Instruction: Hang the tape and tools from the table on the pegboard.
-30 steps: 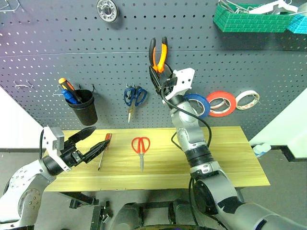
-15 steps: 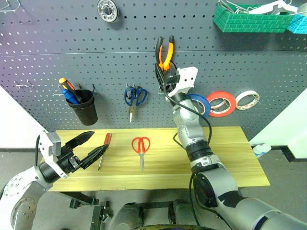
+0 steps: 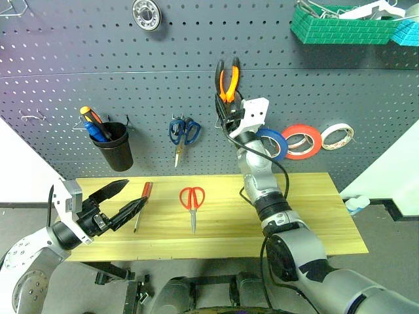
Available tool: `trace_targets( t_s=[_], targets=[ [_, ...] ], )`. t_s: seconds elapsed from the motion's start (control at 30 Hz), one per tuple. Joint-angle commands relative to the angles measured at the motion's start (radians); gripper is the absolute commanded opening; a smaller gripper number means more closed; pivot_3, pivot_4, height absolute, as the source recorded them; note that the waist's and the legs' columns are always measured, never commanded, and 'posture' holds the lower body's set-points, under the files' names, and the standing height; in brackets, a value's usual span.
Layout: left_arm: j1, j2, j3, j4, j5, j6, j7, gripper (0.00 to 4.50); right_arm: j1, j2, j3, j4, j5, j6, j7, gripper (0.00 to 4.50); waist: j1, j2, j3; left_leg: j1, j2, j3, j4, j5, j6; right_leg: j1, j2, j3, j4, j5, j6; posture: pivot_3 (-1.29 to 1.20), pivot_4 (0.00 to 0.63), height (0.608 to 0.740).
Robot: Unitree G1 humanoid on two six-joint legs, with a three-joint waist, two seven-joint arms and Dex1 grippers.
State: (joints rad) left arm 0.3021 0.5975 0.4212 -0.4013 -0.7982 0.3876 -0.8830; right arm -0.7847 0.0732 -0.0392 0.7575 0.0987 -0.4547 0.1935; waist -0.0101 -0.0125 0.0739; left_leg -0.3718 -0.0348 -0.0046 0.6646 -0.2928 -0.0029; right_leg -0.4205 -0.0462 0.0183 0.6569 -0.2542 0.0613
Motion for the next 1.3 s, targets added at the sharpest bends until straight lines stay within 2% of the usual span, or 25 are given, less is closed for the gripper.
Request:
trace_targets(
  t_s=[0.03,0.57,0.8,1.03,1.3],
  targets=[
    [0.002,0.016,0.033,-0.041,-0.018,0.001,0.001,4.5,-0.013,0.005,0.008,-0.018,-0.011,-0.031,0.002,2.11,0.0,0.0,0.0,0.0,0.0,0.0,0.0,0.0,0.0,0.0,0.0,0.0,0.0,0.0,0.0,0.13,0.0,0.736],
    [0.013,0.012,0.033,-0.05,-0.017,0.002,0.01,4.5,0.024,0.001,0.042,0.028,-0.077,-0.022,-0.029,2.11,0.001,0.0,0.0,0.0,0.0,0.0,0.0,0.0,0.0,0.0,0.0,0.0,0.0,0.0,0.0,0.14,0.0,0.736],
    [0.012,0.01,0.03,-0.047,-0.014,-0.001,0.009,4.5,0.023,0.005,0.034,0.024,-0.061,-0.025,-0.014,4.37,0.001,0.0,0.0,0.001,0.0,0.0,0.0,0.0,0.0,0.0,0.0,0.0,0.0,0.0,0.0,0.14,0.0,0.736],
    [0.002,0.01,0.027,-0.037,-0.012,-0.003,0.008,4.5,0.02,-0.001,0.025,0.027,-0.06,-0.029,-0.017,4.44,0.001,0.0,0.0,0.001,0.0,0.0,0.0,0.0,0.0,0.0,0.0,0.0,0.0,0.0,0.0,0.13,0.0,0.736],
    [-0.016,0.008,0.019,-0.027,-0.004,-0.008,0.006,4.5,0.034,-0.009,0.024,-0.102,-0.036,-0.051,0.005,4.44,0.001,0.0,0.0,0.001,0.0,0.0,0.0,0.0,0.0,0.0,0.0,0.0,0.0,0.0,0.0,0.12,0.0,0.736]
  ],
)
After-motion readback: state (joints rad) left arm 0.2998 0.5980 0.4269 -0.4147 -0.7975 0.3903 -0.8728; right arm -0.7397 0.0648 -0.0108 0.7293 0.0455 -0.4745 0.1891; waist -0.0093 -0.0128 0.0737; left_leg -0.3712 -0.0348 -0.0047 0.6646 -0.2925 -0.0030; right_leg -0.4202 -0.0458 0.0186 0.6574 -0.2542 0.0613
